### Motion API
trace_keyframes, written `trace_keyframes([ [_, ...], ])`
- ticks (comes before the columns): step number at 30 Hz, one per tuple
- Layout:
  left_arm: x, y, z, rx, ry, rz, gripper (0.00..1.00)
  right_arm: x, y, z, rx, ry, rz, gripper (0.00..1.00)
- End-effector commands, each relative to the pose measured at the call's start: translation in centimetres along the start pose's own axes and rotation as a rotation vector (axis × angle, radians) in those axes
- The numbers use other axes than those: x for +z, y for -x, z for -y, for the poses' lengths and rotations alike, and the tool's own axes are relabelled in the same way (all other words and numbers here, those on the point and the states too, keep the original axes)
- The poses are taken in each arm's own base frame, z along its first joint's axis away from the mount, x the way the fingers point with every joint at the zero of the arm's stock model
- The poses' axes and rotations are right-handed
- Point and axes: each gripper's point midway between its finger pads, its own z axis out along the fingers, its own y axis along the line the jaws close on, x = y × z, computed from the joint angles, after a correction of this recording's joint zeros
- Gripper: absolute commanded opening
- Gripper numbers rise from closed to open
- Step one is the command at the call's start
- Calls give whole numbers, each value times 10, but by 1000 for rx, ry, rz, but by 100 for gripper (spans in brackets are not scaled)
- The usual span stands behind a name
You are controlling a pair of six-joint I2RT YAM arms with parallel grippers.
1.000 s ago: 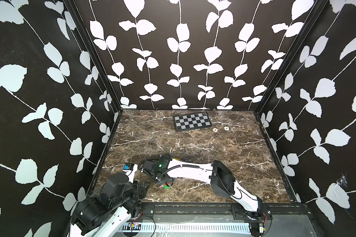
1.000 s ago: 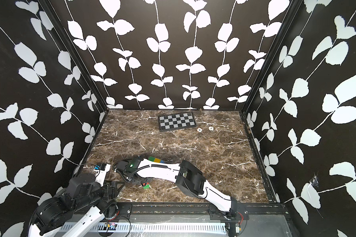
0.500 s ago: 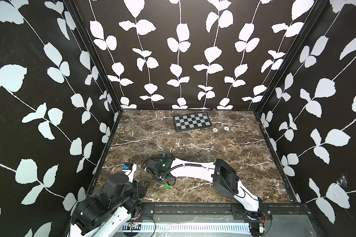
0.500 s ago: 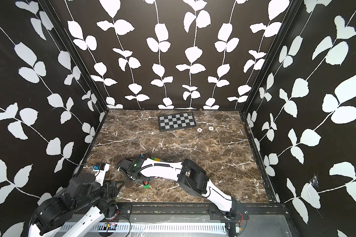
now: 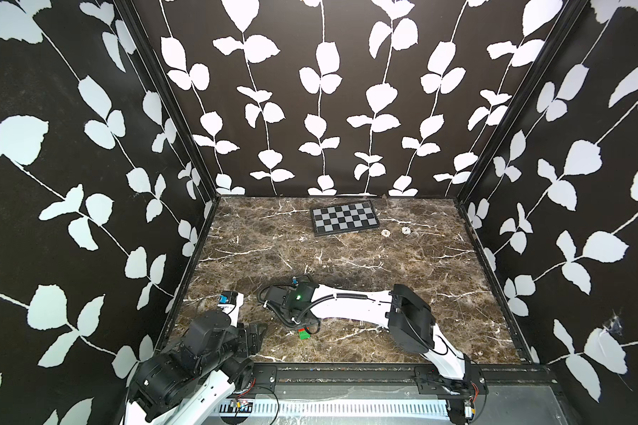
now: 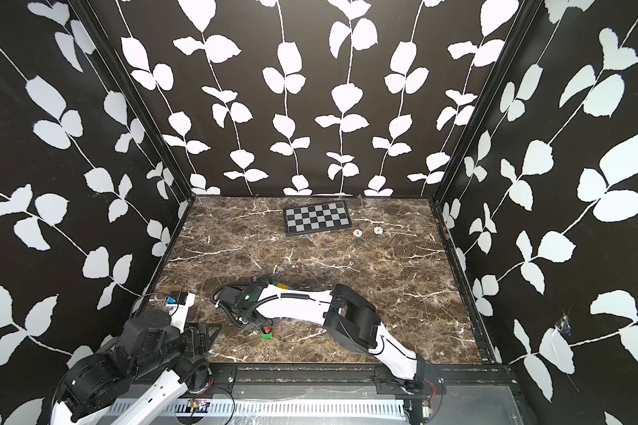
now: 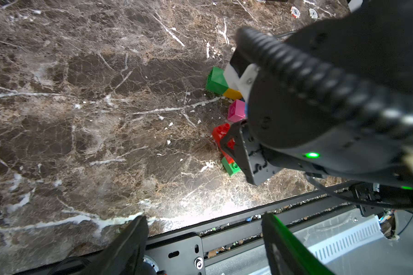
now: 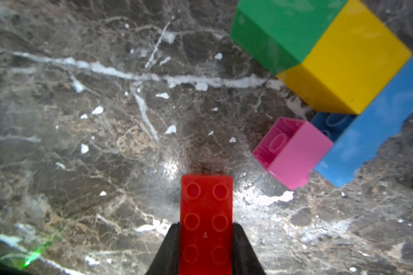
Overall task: Assemble the letter r with lego
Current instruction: Pick up the lego brick from the center of the board, then place the lego brick at the center of the board.
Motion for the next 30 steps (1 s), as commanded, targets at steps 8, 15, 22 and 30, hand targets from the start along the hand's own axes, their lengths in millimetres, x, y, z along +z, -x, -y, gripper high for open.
trace_keyframes([
  [8, 4, 21, 12, -44, -1, 11, 78, -62, 25, 20, -146, 157, 122, 0],
  [15, 23, 38, 34, -2, -39, -29, 78, -81, 29, 54, -223, 206, 196, 0],
  [22, 45, 51, 53, -22, -95, -36, 77, -112, 33, 102, -327, 152, 250, 0],
  [30, 60, 53, 61, -17, -108, -67, 77, -149, 51, 190, -349, 80, 407, 0],
])
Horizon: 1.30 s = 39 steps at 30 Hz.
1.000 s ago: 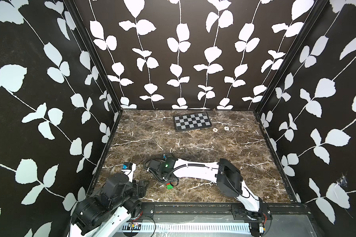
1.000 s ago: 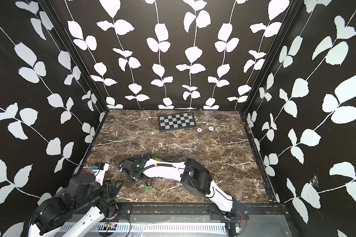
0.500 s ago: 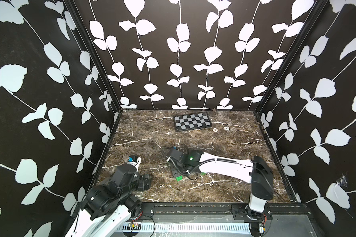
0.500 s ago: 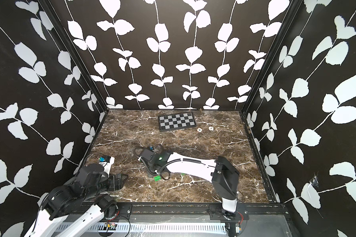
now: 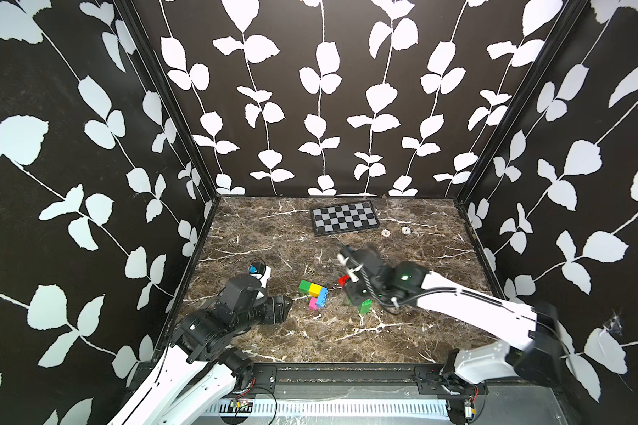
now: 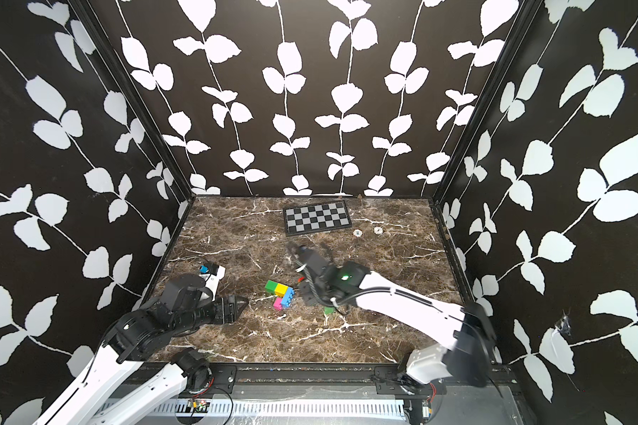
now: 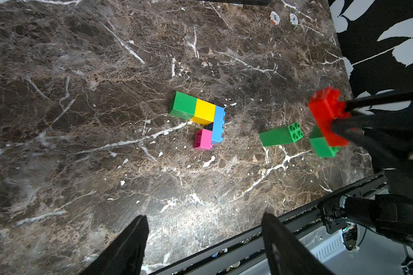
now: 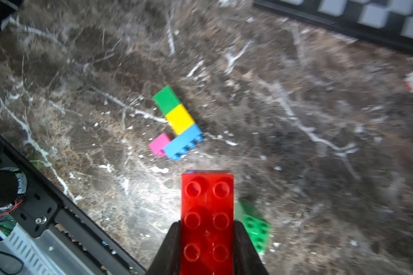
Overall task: Assemble the letter r with lego
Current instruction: Place the lego brick at the center of the board.
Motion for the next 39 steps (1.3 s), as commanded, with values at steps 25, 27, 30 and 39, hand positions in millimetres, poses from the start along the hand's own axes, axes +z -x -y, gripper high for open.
trace_keyframes([
  [25, 28, 3, 8, 3, -14, -51, 77, 93, -43, 122, 102, -100, -172, 0],
  [27, 29, 2, 7, 2, -10, -53, 77, 97, -43, 124, 119, -109, -151, 0],
  [30, 29, 1, 6, 0, -6, -56, 77, 105, -44, 124, 129, -108, -143, 0],
  [39, 26, 0, 4, -6, 3, -57, 77, 118, -52, 125, 103, -111, -226, 17],
])
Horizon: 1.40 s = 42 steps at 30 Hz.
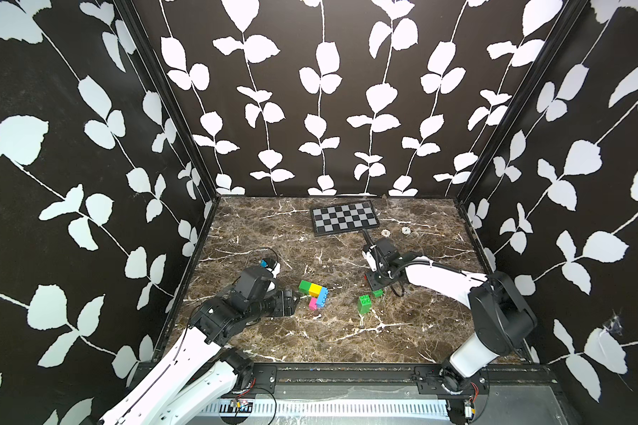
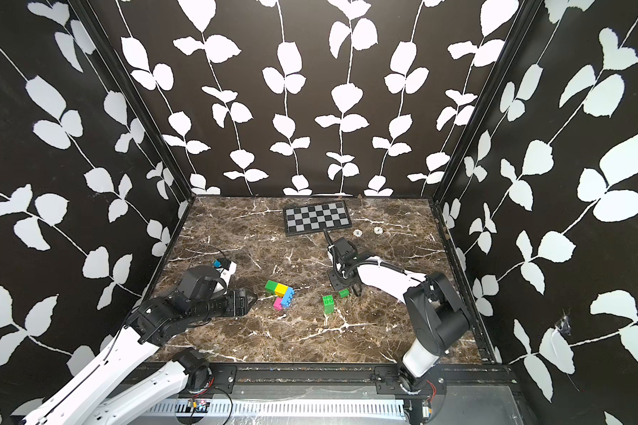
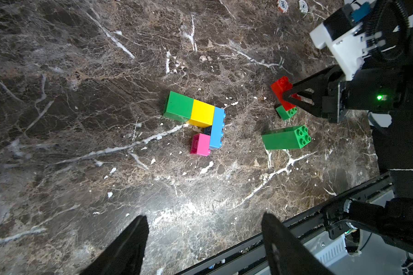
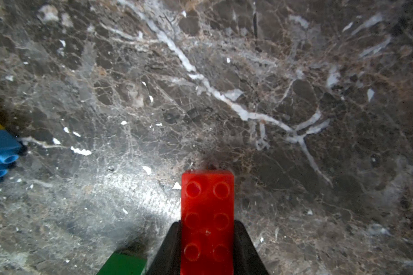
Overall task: Assemble the letter r with lego
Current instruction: Place the lego brick at the center of the board, then pick up the lego brick from the center of the board.
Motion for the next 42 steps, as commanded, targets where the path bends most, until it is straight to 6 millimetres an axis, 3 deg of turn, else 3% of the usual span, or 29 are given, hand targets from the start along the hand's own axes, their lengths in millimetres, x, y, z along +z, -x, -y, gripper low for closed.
trace_keyframes([
  [1, -2, -3, -2, 1, 8, 1, 77, -2, 7, -1, -9, -3, -2, 20],
  [7, -2, -5, -4, -4, 10, -1, 77, -7, -2, 2, -1, -10, -24, 45],
  [12, 1, -4, -3, -6, 8, -5, 77, -10, -9, 1, 27, 0, -30, 53],
  [16, 3, -3, 0, -12, -2, -11, 77, -18, -11, -2, 43, 18, -11, 54],
  [26, 8, 0, 3, -27, -6, -16, 77, -10, -25, -1, 2, 18, -68, 50],
  [34, 8, 3, 5, -32, -9, -19, 77, -1, -27, 1, -27, 0, -97, 42],
  [42, 9, 5, 7, -34, -9, -26, 77, 1, -26, 4, -40, -16, -100, 41],
])
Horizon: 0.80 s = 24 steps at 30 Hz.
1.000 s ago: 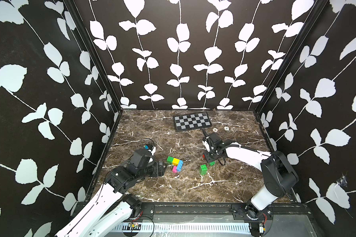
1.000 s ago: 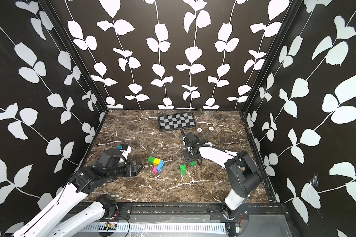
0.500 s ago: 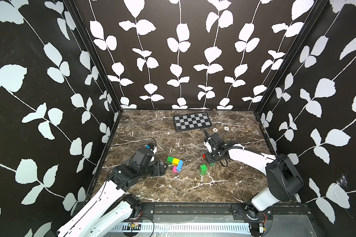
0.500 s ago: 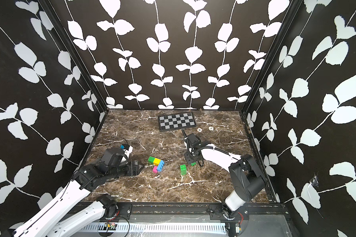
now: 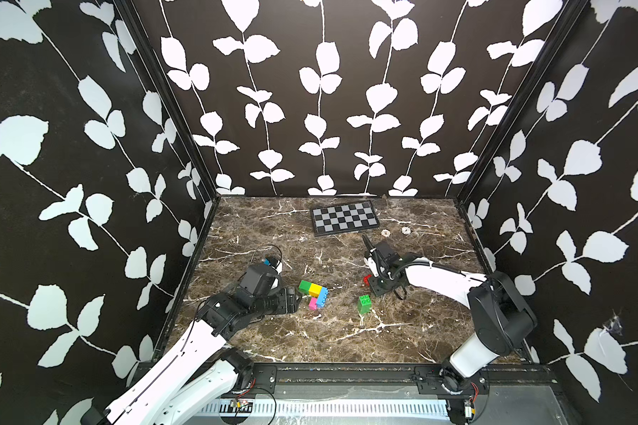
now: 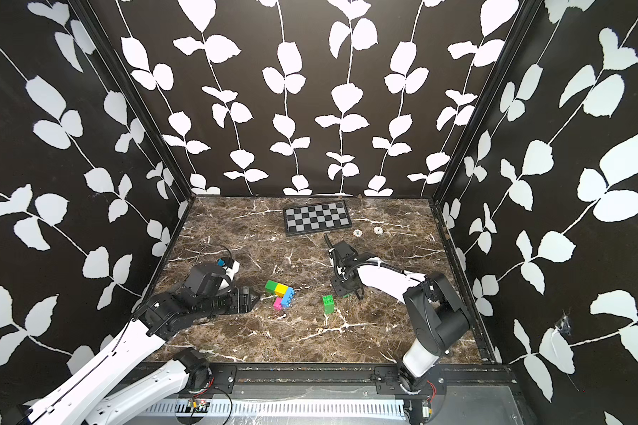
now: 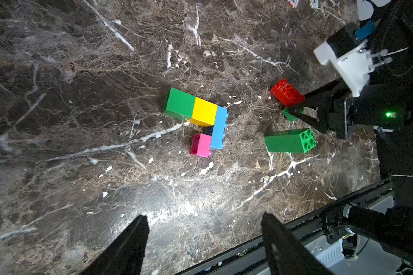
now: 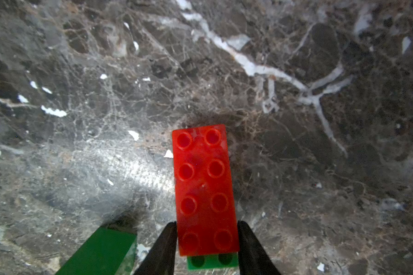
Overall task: Assemble the letter r with lego
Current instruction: Pick up the lego brick from the center of the board.
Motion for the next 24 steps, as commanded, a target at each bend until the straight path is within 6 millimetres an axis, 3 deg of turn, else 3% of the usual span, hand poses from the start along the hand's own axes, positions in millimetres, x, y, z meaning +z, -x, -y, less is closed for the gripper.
trace_keyframes([
  [1, -3, 5, 8, 2, -25, 8, 77, 0, 1, 4, -18, -21, -6, 42],
  [16, -2, 7, 12, 6, -30, -11, 77, -2, 9, 2, -9, -11, 35, 42],
  [19, -1, 7, 12, 9, -30, -15, 77, -3, 11, 3, -10, -20, 40, 48],
  [24, 1, 7, 13, 12, -25, -26, 77, -2, 12, 3, -12, -20, 39, 49],
])
